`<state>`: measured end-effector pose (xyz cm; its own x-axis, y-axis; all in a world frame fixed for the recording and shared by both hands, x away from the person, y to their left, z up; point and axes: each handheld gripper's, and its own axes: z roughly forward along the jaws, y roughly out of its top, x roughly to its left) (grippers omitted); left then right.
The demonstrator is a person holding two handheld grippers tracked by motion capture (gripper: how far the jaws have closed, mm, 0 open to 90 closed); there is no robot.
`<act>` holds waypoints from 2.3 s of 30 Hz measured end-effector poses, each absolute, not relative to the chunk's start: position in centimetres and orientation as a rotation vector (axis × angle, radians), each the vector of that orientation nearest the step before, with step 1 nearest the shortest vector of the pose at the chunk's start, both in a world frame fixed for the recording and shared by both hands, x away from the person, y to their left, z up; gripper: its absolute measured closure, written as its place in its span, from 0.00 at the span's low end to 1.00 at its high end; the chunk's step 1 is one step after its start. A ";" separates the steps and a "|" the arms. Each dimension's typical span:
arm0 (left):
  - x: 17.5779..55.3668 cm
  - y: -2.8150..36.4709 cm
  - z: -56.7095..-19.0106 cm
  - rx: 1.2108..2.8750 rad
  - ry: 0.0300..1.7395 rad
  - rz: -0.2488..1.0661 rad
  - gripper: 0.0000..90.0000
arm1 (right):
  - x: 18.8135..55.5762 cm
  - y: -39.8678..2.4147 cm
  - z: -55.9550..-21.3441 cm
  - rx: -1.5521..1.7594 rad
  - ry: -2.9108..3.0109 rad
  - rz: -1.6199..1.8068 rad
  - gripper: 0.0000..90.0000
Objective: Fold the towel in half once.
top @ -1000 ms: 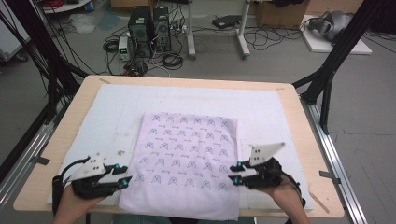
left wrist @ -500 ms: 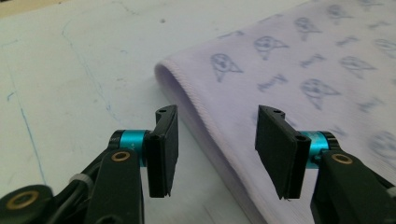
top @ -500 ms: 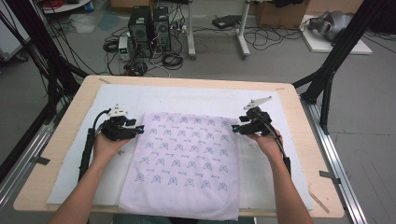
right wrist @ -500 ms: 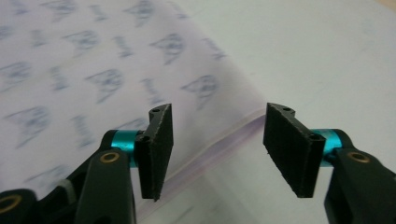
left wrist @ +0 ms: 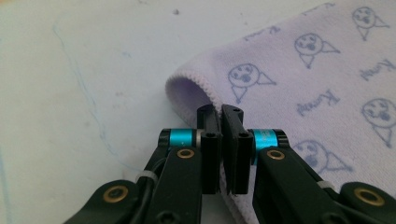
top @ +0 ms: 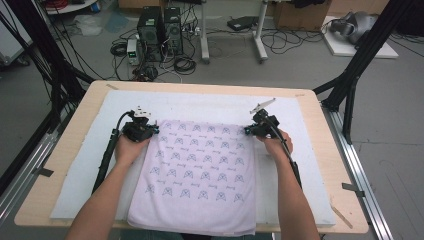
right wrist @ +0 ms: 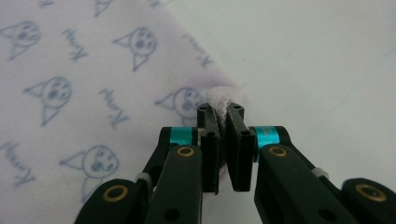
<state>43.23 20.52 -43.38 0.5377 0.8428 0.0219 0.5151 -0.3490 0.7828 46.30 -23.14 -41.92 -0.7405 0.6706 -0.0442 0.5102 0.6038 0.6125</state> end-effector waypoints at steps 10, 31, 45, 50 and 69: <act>45.3 22.1 -35.5 1.817 1.124 0.743 0.79 | 49.3 -22.5 -32.6 0.856 2.374 0.892 0.76; 34.2 23.9 -38.8 1.951 0.934 0.568 0.49 | 36.6 -21.9 -35.6 0.709 2.565 1.125 0.54; 25.1 23.6 -41.8 2.028 0.736 0.487 0.61 | 27.5 -22.3 -40.4 0.539 2.710 1.124 0.66; 23.9 23.8 -43.1 2.112 0.706 0.405 0.71 | 25.7 -23.2 -42.3 0.573 2.749 1.136 0.68; 23.3 24.8 -42.7 2.102 0.697 0.409 1.00 | 25.6 -23.7 -41.2 0.525 2.730 1.119 0.97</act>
<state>23.27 24.76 -42.66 0.7900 0.6121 0.0357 0.3302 -0.4737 0.8164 25.61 -23.66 -41.21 -0.9284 0.3715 -0.0016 0.2636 0.6617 0.7019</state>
